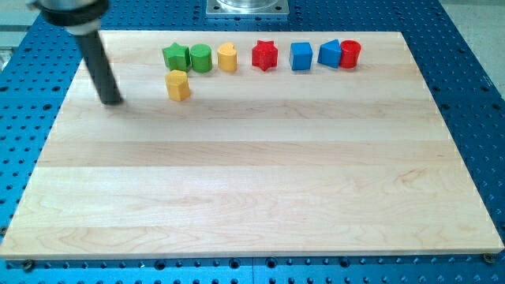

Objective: Move the yellow heart into the hexagon

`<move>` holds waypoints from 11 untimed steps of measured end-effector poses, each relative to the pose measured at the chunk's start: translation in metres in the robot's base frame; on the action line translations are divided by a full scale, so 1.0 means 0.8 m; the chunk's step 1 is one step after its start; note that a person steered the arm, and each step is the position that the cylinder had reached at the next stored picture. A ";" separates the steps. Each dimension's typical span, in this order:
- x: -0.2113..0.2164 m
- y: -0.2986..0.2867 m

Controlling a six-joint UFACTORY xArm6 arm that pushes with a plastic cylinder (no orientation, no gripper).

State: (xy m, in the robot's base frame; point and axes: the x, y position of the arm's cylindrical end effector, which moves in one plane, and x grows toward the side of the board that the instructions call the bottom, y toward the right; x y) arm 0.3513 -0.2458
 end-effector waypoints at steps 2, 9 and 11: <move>-0.176 0.126; -0.056 0.226; -0.011 0.197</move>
